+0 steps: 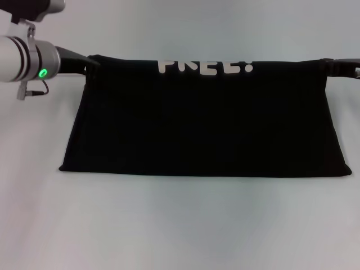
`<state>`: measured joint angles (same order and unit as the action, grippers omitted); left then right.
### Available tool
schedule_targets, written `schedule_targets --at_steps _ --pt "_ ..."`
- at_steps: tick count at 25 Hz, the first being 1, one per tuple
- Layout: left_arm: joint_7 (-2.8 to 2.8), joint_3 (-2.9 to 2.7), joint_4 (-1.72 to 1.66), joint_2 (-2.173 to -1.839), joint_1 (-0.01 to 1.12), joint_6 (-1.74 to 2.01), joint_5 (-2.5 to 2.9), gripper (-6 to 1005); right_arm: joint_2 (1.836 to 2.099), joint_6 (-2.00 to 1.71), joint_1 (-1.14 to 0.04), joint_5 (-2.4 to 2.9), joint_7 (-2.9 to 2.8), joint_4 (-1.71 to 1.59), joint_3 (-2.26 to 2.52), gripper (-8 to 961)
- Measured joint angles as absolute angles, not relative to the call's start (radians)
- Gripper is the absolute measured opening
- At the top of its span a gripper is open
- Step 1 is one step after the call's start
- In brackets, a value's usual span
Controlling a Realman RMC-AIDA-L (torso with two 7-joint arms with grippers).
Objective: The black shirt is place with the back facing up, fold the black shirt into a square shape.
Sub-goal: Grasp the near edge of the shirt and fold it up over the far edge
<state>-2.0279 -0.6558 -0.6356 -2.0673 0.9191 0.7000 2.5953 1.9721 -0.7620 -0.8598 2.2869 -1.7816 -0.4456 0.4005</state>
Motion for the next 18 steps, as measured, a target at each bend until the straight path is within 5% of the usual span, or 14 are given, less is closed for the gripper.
schedule_targets --at_steps 18 --pt "-1.980 -0.711 -0.515 -2.124 0.939 0.452 2.596 60 2.021 -0.596 -0.889 2.281 -1.782 -0.376 0.423 0"
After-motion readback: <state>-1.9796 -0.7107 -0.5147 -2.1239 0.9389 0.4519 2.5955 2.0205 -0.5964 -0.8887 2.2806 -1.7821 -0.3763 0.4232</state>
